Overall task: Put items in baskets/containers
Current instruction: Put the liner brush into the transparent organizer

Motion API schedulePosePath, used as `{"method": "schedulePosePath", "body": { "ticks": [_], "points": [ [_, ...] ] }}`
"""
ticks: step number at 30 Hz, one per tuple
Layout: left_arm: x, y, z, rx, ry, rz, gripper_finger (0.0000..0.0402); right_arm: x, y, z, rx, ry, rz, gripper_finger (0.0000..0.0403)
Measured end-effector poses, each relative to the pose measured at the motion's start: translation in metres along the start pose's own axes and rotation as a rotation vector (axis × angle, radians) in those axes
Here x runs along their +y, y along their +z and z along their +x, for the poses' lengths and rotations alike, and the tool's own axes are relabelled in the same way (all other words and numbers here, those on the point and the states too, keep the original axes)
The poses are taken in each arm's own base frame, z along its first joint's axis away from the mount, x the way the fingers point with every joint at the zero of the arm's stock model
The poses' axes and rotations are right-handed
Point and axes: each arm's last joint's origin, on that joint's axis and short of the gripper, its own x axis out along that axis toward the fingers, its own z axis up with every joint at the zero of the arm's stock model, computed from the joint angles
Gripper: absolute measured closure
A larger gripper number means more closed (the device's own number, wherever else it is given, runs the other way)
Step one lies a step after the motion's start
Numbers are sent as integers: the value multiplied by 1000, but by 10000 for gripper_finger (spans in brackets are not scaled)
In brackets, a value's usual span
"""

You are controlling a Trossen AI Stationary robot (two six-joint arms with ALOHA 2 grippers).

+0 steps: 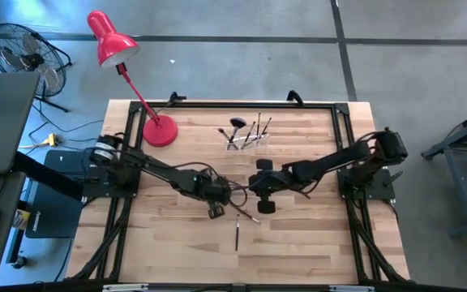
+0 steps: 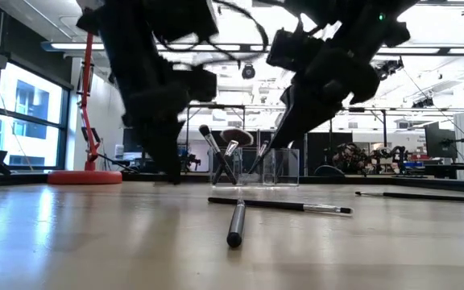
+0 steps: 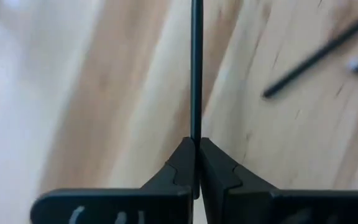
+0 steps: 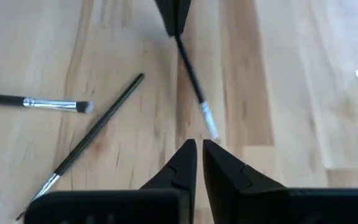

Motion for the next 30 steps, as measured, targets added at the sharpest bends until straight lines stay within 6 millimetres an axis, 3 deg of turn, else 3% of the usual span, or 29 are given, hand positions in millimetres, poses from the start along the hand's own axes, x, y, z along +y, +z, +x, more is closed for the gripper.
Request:
{"method": "schedulePosePath", "body": {
  "ticks": [6, 10, 17, 25, 30],
  "points": [
    [7, 2, -26, -130, -46, -44, 402, 0, -11, -10, 99, 6, 81, 371],
    [18, -7, -41, -267, -77, -127, 401, 5, -35, -8, 162, 35, 193, 380],
    [41, -28, -48, -531, -195, -294, 401, 23, -68, -28, 22, 102, 372, 399],
    [93, -23, -46, -971, -331, -492, 401, 27, -87, -56, -269, 123, 504, 400],
    [132, -13, -34, -1062, -284, -512, 401, 23, -87, -63, -313, 71, 512, 399]
  ]
}}
